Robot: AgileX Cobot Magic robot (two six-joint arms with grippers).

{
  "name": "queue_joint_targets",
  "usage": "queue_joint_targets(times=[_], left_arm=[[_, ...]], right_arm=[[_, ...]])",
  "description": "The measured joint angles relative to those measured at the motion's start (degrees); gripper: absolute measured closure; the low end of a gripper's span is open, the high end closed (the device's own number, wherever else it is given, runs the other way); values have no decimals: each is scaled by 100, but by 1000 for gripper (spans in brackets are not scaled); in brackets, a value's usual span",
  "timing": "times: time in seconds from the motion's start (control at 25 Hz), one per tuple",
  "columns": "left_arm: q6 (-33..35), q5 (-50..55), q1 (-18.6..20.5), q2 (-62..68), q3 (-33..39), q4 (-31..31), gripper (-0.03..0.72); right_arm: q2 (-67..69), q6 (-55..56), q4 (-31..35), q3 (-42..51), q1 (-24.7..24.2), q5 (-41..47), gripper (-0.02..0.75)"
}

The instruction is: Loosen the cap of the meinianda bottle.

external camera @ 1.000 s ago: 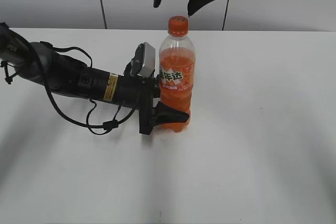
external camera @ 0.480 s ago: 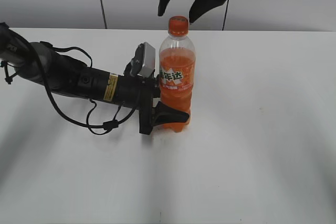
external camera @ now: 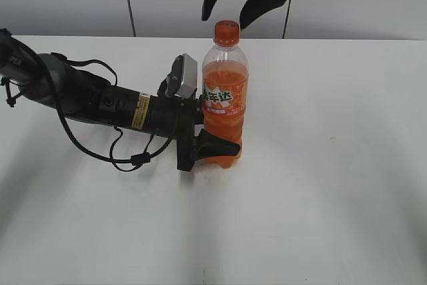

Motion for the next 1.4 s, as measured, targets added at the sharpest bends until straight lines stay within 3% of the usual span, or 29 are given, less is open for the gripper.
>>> queue_joint_targets(times=[0.88,1.2,1.4], left_arm=[[0,0,0,0,0,0,278],[0,0,0,0,0,0,278],[0,0,0,0,-4,0,278]], right_arm=[[0,-76,5,232,4,0,343],[0,-82,5,234,4,0,447],[0,-94,-10,234,4,0,458]])
